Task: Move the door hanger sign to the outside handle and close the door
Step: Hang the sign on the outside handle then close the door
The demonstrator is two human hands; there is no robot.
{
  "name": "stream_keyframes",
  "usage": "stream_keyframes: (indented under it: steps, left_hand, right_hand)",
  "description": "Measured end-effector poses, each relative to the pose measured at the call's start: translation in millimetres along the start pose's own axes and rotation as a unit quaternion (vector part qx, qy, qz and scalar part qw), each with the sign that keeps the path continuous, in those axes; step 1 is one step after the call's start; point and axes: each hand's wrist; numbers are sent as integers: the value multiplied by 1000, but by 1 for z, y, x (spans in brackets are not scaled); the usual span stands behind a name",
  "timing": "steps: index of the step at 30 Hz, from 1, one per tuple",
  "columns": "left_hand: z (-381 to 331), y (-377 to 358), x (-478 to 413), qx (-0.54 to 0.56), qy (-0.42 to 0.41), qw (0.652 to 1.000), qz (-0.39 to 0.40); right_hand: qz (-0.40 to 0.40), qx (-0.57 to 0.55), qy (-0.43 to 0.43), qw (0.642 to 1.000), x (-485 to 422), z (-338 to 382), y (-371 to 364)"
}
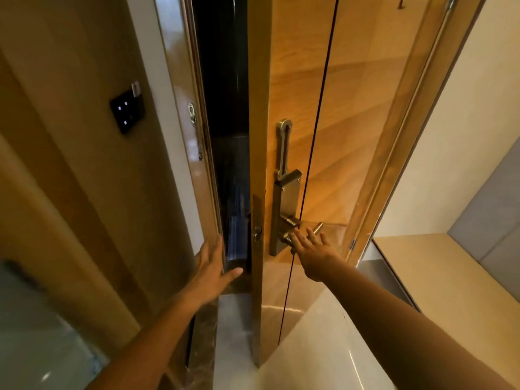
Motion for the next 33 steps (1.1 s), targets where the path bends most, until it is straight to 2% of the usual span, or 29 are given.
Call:
stream_keyframes:
  steps: [8,17,23,28,33]
  left_hand:
    - [30,6,-17,-28,49,998,-11]
    - [39,16,-83,-80,70,994,-12]
    - [36,37,-131,-9,78,997,-17]
    - [42,63,-168,-4,87,996,-37]
    - [47,93,-207,-19,93,994,-61]
  right_hand:
    - [-13,-63,39,997,-75,22,1]
    - [-48,-87,119,988,-166,28,11]
    - [15,-138,138,981,-230,23,30]
    - [13,-194,156,968,-278,19,38]
    - [16,-188,162,969,-326,29,41]
Point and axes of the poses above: each hand's wrist, its own x-axis away from the middle knuckle, its own y-axis out of the back of the hand, z = x × y, and after that the axes turned 10 degrees about -x, right-handed
